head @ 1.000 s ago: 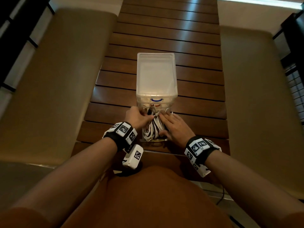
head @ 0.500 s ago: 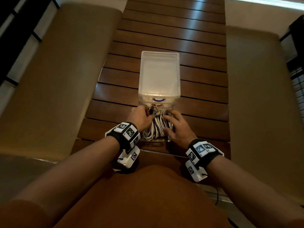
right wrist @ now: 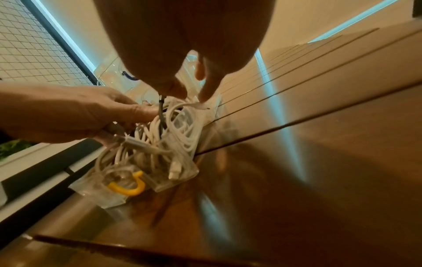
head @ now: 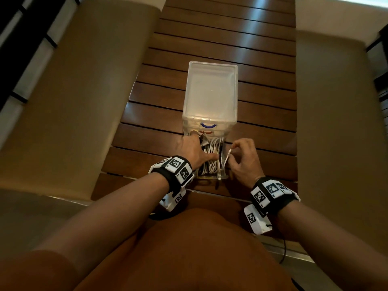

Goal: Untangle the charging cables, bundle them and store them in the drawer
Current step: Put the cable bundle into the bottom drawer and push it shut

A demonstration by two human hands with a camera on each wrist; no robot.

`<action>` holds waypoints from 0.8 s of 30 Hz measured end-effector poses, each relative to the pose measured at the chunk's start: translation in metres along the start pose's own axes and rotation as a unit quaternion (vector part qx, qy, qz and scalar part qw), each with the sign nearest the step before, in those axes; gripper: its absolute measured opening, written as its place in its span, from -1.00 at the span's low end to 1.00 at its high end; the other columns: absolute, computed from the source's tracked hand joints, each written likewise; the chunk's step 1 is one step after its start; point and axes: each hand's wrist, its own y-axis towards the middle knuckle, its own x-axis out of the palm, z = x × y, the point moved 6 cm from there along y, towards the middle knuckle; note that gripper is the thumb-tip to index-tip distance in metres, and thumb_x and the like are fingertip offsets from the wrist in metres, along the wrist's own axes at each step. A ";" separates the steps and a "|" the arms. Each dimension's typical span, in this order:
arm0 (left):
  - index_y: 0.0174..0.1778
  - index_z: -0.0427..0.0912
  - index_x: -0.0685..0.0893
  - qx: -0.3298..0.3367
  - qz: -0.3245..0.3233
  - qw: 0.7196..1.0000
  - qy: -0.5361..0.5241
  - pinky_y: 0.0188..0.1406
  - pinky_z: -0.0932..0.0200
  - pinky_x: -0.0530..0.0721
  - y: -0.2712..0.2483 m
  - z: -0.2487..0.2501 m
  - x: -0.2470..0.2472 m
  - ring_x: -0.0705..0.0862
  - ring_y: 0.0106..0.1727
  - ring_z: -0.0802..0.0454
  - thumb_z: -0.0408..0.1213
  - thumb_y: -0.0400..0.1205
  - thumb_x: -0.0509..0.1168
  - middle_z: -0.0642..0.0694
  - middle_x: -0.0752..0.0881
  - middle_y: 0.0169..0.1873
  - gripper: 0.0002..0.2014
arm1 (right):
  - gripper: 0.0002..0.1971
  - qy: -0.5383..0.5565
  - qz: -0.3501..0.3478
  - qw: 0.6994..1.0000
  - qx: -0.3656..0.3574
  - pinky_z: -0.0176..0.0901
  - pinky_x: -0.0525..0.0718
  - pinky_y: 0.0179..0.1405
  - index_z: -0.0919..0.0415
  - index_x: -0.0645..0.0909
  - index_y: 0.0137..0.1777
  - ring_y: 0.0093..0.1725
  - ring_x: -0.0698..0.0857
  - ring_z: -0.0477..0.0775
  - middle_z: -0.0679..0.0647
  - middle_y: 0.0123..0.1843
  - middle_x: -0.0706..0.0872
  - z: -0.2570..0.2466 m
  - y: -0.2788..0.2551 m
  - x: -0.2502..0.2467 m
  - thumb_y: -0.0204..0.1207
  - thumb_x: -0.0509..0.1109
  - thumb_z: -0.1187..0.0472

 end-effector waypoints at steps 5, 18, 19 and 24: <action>0.22 -0.20 0.52 -0.001 0.000 1.000 -0.018 -0.12 0.17 0.52 0.000 -0.001 0.001 0.69 0.10 -0.12 0.22 0.32 0.55 -0.15 0.71 0.07 -0.27 | -0.91 -0.024 -0.037 0.999 -0.006 -0.52 0.59 -0.17 0.21 0.76 -0.03 -0.24 0.65 -0.18 0.05 -0.12 0.78 0.005 0.005 0.000 0.52 0.48 0.23; 0.18 -0.16 0.55 0.005 -0.003 0.999 -0.034 -0.06 0.18 0.56 0.003 -0.003 0.005 0.70 0.09 -0.09 0.16 0.34 0.57 -0.10 0.73 0.07 -0.35 | -0.70 -0.130 -0.020 0.987 -0.089 -0.10 0.69 0.10 0.30 0.70 0.20 0.04 0.74 0.14 0.18 0.13 0.76 -0.011 -0.005 0.005 0.45 0.45 0.36; 0.18 -0.16 0.55 0.005 -0.004 0.999 -0.033 -0.03 0.16 0.59 0.004 -0.004 0.005 0.70 0.09 -0.09 0.16 0.34 0.57 -0.10 0.73 0.07 -0.35 | -0.67 -0.136 -0.037 0.985 -0.101 -0.12 0.67 0.16 0.30 0.69 0.22 0.09 0.75 0.15 0.19 0.17 0.76 -0.011 -0.008 0.004 0.45 0.45 0.37; 0.19 -0.17 0.53 0.011 -0.007 0.999 -0.032 -0.09 0.20 0.51 0.003 -0.003 0.004 0.69 0.11 -0.10 0.13 0.38 0.55 -0.11 0.72 0.08 -0.38 | -0.59 -0.207 -0.131 0.959 -0.145 0.08 0.62 0.30 0.28 0.65 0.31 0.29 0.67 0.24 0.25 0.31 0.69 -0.011 -0.013 0.005 0.43 0.35 0.35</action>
